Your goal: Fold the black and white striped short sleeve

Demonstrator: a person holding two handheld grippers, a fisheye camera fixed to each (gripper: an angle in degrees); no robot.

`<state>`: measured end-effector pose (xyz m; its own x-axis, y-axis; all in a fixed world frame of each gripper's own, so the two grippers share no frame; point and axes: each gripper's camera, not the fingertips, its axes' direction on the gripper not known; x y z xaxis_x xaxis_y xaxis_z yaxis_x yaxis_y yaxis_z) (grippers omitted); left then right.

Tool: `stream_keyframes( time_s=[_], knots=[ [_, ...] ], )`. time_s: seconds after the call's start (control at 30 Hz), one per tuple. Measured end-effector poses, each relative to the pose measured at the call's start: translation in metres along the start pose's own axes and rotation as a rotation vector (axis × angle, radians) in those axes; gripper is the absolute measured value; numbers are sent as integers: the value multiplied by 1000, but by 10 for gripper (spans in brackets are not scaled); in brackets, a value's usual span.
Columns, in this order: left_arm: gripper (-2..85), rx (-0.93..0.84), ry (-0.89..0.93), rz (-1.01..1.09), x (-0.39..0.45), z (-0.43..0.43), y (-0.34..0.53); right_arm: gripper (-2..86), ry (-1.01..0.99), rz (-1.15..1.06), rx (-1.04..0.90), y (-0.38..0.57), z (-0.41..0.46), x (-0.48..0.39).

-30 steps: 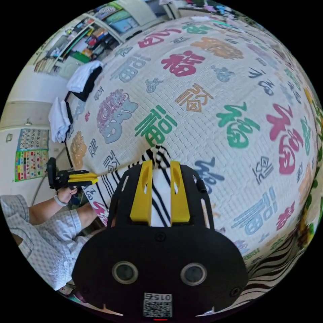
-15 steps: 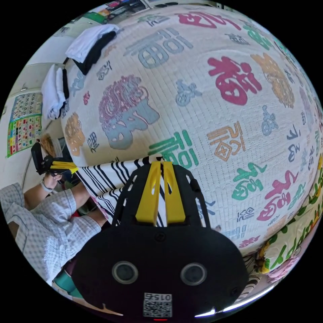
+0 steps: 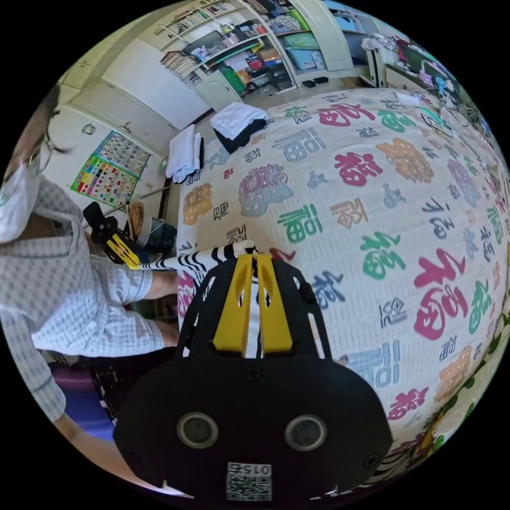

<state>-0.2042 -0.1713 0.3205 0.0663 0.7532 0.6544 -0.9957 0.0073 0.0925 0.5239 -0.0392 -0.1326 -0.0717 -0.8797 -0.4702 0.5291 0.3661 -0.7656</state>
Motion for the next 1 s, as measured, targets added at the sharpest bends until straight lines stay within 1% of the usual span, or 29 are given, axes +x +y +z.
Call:
stream_keyframes(
  time_s=[0.1, 0.23, 0.33, 0.4, 0.47, 0.57, 0.6, 0.67, 0.77, 0.83, 0.9, 0.93, 1.0],
  knots=[
    [-7, -43, 29, 66, 55, 58, -9, -5, 1, 1, 2, 70, -14, 2],
    [-6, -128, 33, 140, 119, 153, -19, -5, 52, -76, -23, 151, -17, 4],
    [-6, -192, 13, 175, 153, 219, -25, -4, 98, -145, -50, 200, -10, 8],
    [-5, -232, 8, 198, 170, 256, -28, -2, 105, -157, -88, 227, -3, 13],
    [-5, -268, -22, 226, 184, 289, -30, 4, 107, -159, -85, 253, 4, 20],
    [-1, -336, -77, 273, 199, 341, -33, 25, 68, -74, -60, 290, 18, 37],
    [1, -364, -79, 284, 201, 361, -34, 41, 69, -29, -57, 304, 23, 44],
    [4, -407, -51, 307, 205, 389, -38, 44, 41, 89, -62, 325, 28, 58],
    [10, -480, 25, 339, 215, 426, -48, 48, -64, 310, 82, 368, 23, 77],
    [18, -425, 104, 363, 220, 425, -67, 78, -146, 513, 238, 404, 17, 82],
    [29, -346, 138, 390, 217, 411, -97, 75, -188, 624, 372, 431, 16, 73],
    [40, -276, 132, 423, 210, 398, -123, 72, -190, 660, 463, 446, 17, 60],
    [62, -190, 81, 467, 190, 384, -169, 72, -174, 727, 509, 463, 27, 37]
  ],
)
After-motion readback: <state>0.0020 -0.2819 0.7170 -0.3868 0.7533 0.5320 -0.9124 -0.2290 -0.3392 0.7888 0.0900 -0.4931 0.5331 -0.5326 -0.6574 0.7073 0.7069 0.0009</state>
